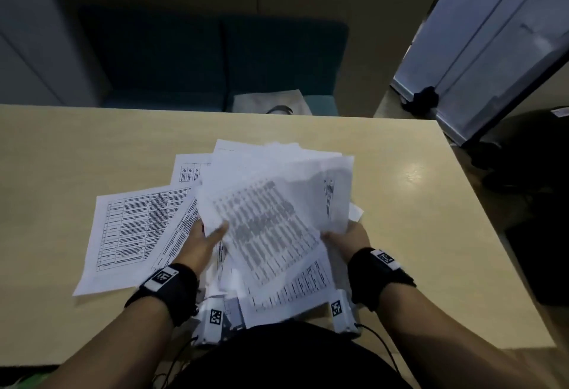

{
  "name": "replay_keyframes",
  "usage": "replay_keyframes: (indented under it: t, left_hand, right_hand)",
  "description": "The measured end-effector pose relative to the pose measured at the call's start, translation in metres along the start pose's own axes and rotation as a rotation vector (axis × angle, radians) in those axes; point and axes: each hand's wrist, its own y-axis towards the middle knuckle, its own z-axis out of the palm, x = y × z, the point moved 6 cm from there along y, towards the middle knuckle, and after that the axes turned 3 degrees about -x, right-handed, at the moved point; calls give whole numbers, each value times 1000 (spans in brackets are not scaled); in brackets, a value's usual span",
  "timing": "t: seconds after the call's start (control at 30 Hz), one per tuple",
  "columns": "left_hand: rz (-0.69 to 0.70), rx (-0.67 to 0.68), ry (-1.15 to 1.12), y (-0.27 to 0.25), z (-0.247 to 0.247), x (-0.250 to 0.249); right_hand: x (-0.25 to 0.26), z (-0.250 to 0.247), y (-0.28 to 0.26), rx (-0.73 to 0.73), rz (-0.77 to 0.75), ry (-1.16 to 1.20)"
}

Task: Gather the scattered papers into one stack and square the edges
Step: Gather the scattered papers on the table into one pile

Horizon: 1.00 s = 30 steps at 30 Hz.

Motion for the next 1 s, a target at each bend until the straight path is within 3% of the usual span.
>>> replay_keyframes:
  t: [0.07, 0.17, 0.33, 0.47, 0.67, 0.77, 0.83, 0.9, 1.0]
  left_hand:
    - [-8, -17, 125, 4, 1, 0]
    - [-63, -50, 237, 10, 0, 7]
    - [-6, -29, 245, 13, 2, 5]
    - [22, -32, 195, 10, 12, 0]
    - [27, 77, 120, 2, 32, 8]
    - [66, -10, 50, 15, 10, 5]
    - [83, -89, -115, 22, -17, 1]
    - [78, -151, -214, 26, -48, 2]
    - [-4, -210, -200, 31, -87, 21]
  right_hand:
    - [-8, 4, 7, 38, 13, -37]
    - [-6, -9, 23, -68, -6, -58]
    - [16, -9, 47, 0, -99, -303]
    - [22, 22, 42, 41, -106, -324]
    - [23, 63, 20, 26, -117, -360]
    - [32, 62, 32, 27, -166, -313]
    - [36, 38, 46, -95, -142, -222]
    - [29, 10, 61, -232, -65, -218]
    - [13, -10, 75, -219, 80, -287]
